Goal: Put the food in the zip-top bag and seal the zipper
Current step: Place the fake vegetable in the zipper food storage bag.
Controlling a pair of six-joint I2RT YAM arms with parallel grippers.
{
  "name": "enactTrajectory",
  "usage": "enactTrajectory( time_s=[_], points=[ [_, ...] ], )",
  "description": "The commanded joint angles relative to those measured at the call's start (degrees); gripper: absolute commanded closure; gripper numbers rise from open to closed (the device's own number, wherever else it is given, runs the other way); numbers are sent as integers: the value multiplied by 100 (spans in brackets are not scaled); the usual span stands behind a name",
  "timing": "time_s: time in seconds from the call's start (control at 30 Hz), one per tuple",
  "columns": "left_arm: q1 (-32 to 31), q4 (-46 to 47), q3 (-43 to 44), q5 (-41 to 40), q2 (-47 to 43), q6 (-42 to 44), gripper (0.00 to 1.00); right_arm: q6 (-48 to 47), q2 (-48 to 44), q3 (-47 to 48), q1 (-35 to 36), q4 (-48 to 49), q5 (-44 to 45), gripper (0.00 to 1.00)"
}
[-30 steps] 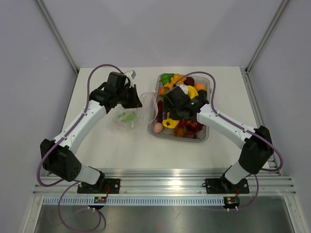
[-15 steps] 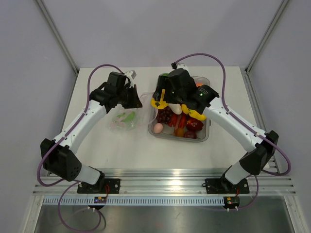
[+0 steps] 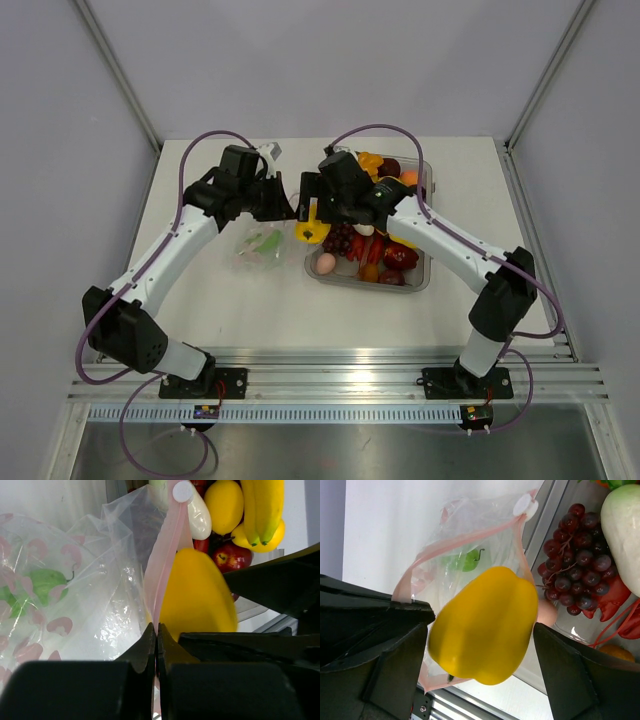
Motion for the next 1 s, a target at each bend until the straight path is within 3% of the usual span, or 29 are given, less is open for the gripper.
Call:
enactTrajectory(
  time_s=[0.0, 0.37, 0.5, 0.63, 0.97],
  points=[
    [10, 228, 357, 317, 7, -108, 100, -39, -60, 142, 47, 115, -20, 4],
    [10, 272, 348, 327, 25, -170, 100, -153, -692, -192, 39, -60, 716, 5],
    [19, 132, 375, 19, 25, -117, 100, -206, -1141, -761, -40, -148, 1298, 17],
    [37, -246, 628, -657, 200, -12, 100, -171, -1370, -1377, -286, -131, 1107, 36],
    [116, -395, 665, -1088, 113, 23, 100, -864, -589, -1651, -357, 132, 1254, 33]
  ],
)
